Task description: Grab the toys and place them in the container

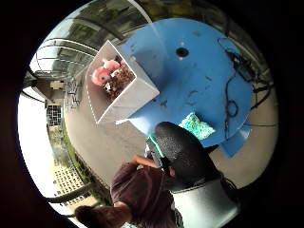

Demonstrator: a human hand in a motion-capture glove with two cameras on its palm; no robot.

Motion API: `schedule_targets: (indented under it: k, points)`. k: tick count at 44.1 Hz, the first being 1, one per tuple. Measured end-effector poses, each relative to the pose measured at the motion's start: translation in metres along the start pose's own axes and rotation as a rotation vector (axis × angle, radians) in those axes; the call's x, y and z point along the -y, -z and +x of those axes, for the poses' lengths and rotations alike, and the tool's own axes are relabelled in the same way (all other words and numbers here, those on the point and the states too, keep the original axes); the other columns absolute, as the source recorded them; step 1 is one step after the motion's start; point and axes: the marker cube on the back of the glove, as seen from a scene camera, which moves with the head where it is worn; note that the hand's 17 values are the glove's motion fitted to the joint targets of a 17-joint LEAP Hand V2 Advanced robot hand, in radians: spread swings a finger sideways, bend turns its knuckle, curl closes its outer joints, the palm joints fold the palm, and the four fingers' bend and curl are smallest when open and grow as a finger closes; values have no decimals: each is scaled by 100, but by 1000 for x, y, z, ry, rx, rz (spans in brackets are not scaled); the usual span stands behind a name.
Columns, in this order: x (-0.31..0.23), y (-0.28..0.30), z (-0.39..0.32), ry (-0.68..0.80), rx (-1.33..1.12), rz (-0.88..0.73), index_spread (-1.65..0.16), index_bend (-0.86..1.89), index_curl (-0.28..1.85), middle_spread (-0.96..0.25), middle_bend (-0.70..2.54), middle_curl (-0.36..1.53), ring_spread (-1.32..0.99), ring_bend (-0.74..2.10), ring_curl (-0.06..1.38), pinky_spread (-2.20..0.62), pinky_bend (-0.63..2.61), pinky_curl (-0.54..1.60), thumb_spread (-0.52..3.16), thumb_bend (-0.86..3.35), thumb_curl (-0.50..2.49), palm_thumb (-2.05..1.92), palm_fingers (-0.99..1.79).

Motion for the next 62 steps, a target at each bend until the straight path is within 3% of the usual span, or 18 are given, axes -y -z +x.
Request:
schedule_targets:
  k: [16, 20, 22, 24, 32, 36, 39, 41, 42, 44, 51, 56, 62]
  points:
    - [-23, -248, -18, 93, 146, -267, -12, 2, 12, 2, 15, 29, 2, 24, 41, 7, 94, 39, 124, -1, 37, 2, -26]
    - [-19, -284, -27, 97, 141, -268, -12, -1, 10, 2, 19, 31, 1, 32, 43, 5, 92, 38, 131, 5, 38, 13, -20]
    - [-18, -294, -30, 104, 116, -239, -11, -2, 8, 1, 29, 34, -2, 45, 47, 0, 91, 38, 140, 15, 41, 28, 3]
    - [-17, -299, -32, 109, 85, -203, -11, 2, 8, 0, 34, 36, -5, 48, 47, -4, 92, 37, 145, 19, 41, 32, 7]
    - [-14, -302, -40, 75, 62, -111, -13, 16, 13, -9, 42, 40, -14, 50, 49, -17, 93, 36, 158, 30, 42, 46, 15]
    - [-14, -304, -41, 80, 99, -10, -13, 15, 11, -16, 44, 41, -24, 74, 51, -34, 106, 36, 159, 32, 42, 49, 75]
    - [-12, -303, -41, 111, 101, 77, -13, 33, 15, -20, 67, 48, -29, 87, 51, -38, 97, 33, 158, 36, 44, 56, 135]
    - [-8, -301, -39, 139, 98, 117, -11, 60, 25, -20, 87, 56, -30, 91, 56, -39, 86, 34, 156, 38, 45, 61, 158]
    - [-5, -299, -38, 154, 98, 128, -11, 52, 23, -21, 89, 57, -31, 95, 58, -40, 91, 37, 157, 38, 45, 61, 142]
    - [1, -296, -38, 183, 101, 128, -10, 86, 35, -20, 98, 61, -31, 101, 62, -42, 80, 35, 155, 39, 46, 65, 161]
    - [28, -255, -33, 252, 142, 28, -5, 112, 48, -19, 113, 67, -30, 120, 67, -43, 75, 36, 155, 48, 51, 82, 147]
    - [48, -181, -33, 276, 185, 37, -9, 109, 53, -21, 119, 73, -33, 120, 68, -43, 100, 44, 132, 34, 57, 73, 110]
    - [72, -63, -42, 316, 181, 112, -12, 107, 57, -24, 122, 78, -37, 121, 70, -41, 115, 50, 124, 24, 58, 61, 102]
